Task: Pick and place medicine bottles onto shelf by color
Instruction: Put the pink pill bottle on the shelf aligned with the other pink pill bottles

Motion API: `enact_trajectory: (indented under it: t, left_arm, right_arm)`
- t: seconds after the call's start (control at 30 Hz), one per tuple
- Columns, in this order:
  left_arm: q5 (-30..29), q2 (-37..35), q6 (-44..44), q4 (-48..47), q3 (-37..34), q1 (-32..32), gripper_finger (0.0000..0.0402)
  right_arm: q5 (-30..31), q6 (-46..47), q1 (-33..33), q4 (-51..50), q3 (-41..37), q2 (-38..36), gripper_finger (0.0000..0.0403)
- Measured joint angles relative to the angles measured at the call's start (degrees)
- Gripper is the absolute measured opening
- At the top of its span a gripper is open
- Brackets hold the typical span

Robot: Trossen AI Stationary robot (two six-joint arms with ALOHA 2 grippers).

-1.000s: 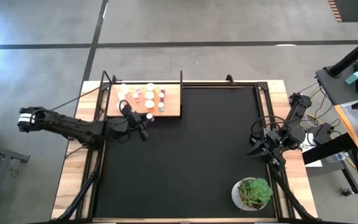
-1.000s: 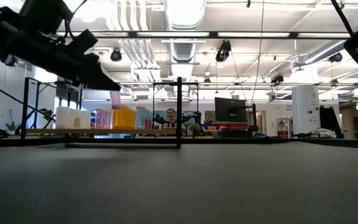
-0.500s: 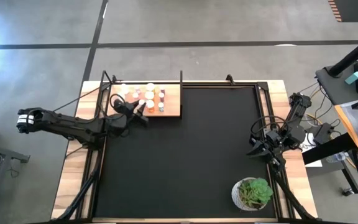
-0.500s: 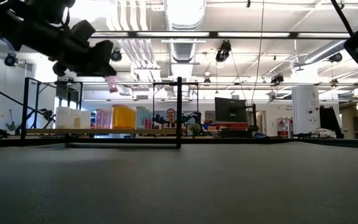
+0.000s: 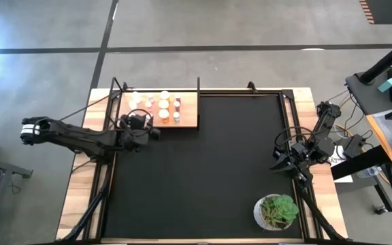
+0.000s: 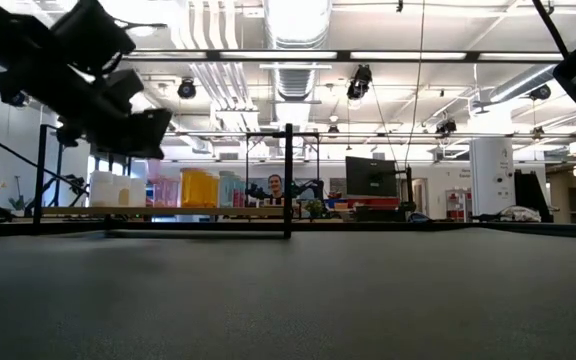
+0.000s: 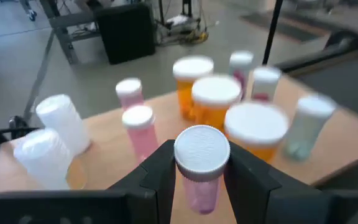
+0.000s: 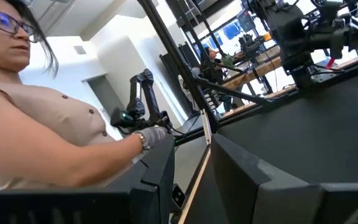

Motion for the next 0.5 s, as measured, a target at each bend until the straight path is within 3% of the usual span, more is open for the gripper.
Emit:
enact_trajectory:
  t: [0.27,0.5]
  left_arm:
    - [0.11,8.79,-8.53,-0.4,-0.15,0.74,0.01]
    - [-3.91,15.55,-9.13,4.9,0.02,1.08,0.01]
  right_arm:
    - [0.0,0.0,0.0,0.0,0.0,0.0,0.0098]
    - [-0.01,0.0,0.01,0.0,0.0,0.0,0.0098]
